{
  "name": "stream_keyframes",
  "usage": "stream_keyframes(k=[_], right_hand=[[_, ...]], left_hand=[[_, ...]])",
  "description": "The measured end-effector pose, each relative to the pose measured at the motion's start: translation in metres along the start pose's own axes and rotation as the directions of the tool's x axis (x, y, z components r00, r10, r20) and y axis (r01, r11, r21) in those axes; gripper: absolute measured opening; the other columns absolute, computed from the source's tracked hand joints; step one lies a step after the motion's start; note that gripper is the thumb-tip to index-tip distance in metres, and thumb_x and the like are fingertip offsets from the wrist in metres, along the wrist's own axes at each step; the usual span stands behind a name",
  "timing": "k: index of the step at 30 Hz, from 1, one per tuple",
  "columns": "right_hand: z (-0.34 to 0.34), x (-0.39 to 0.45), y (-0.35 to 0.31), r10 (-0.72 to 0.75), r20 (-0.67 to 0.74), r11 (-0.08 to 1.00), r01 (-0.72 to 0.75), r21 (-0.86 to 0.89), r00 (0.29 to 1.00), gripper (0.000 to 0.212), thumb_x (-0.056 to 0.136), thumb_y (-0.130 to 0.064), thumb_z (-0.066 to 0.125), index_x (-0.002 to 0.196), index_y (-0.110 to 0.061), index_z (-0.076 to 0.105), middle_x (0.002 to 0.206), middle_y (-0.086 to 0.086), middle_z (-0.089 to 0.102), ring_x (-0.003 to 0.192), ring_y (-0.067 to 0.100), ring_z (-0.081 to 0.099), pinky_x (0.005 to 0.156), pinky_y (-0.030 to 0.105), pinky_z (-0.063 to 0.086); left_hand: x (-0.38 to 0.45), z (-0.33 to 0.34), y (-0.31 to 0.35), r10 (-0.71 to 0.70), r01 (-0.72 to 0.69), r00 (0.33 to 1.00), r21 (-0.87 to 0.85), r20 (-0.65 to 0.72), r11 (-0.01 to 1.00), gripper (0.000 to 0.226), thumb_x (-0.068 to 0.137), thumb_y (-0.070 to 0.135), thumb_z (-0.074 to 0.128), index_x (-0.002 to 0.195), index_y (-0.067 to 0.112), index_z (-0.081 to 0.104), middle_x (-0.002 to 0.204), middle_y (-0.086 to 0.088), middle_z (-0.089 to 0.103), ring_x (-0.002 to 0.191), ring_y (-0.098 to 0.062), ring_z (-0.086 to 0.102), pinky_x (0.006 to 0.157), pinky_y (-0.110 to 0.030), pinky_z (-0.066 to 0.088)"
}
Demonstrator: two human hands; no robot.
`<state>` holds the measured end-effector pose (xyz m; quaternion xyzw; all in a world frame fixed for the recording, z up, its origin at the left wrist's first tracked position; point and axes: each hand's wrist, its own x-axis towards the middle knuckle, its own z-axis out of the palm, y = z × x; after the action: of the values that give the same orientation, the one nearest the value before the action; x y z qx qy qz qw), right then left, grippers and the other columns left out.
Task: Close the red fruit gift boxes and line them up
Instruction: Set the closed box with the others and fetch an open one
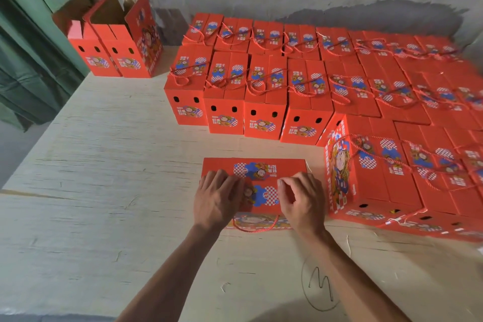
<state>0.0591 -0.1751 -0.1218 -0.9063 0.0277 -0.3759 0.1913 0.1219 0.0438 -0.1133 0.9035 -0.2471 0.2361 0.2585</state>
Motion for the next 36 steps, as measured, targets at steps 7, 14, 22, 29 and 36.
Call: stream_keyframes(k=[7,14,22,29,36], right_hand=[[0.003,0.002,0.002,0.041,0.023,0.999,-0.041,0.012,0.999,0.020,0.098,-0.029,0.067,0.083,-0.016,0.071,0.084,-0.006,0.061,0.079,0.020,0.054,0.071,0.037,0.043],[-0.003,0.008,0.001,0.074,0.103,0.997,-0.077,0.020,0.992,0.024,0.098,-0.028,0.070,0.080,-0.013,0.072,0.082,-0.004,0.058,0.078,0.020,0.055,0.071,0.038,0.043],[-0.009,0.020,0.004,0.019,0.221,0.997,-0.036,0.075,0.975,0.025,0.098,-0.027,0.067,0.081,-0.009,0.072,0.082,-0.002,0.062,0.077,0.021,0.058,0.073,0.046,0.048],[-0.018,0.018,0.008,0.420,0.463,0.818,-0.547,0.179,0.780,0.065,0.087,-0.052,0.077,0.143,-0.024,0.055,0.159,-0.001,0.039,0.144,0.010,0.037,0.113,0.025,0.033],[-0.014,0.009,0.005,0.642,0.500,0.500,-0.812,0.300,0.580,0.058,0.070,-0.072,0.078,0.115,-0.036,0.066,0.094,-0.024,0.075,0.081,-0.005,0.071,0.061,0.009,0.051]], left_hand=[[0.008,0.002,-0.002,-0.043,0.043,0.999,-0.031,-0.023,0.999,0.025,0.096,0.030,0.071,0.077,0.014,0.067,0.079,0.002,0.064,0.071,-0.023,0.052,0.060,-0.042,0.048],[0.011,-0.003,-0.004,-0.114,0.122,0.985,-0.049,0.130,0.991,0.029,0.097,0.043,0.064,0.086,0.017,0.072,0.091,0.005,0.069,0.082,-0.024,0.060,0.078,-0.041,0.047],[0.017,-0.013,0.001,-0.075,0.082,0.973,-0.023,0.220,0.996,0.028,0.101,0.043,0.059,0.096,0.019,0.072,0.103,0.004,0.067,0.096,-0.027,0.060,0.093,-0.047,0.044],[0.019,-0.026,-0.001,-0.704,0.812,0.569,-0.157,0.425,0.562,0.131,0.045,0.101,0.063,0.147,0.024,0.035,0.135,0.003,0.059,0.122,-0.024,0.063,0.091,-0.046,0.057],[0.007,-0.023,-0.015,-0.668,0.828,0.515,-0.514,0.537,0.225,0.105,0.051,0.068,0.090,0.139,0.025,0.053,0.117,0.004,0.073,0.101,-0.015,0.074,0.090,-0.045,0.062]])
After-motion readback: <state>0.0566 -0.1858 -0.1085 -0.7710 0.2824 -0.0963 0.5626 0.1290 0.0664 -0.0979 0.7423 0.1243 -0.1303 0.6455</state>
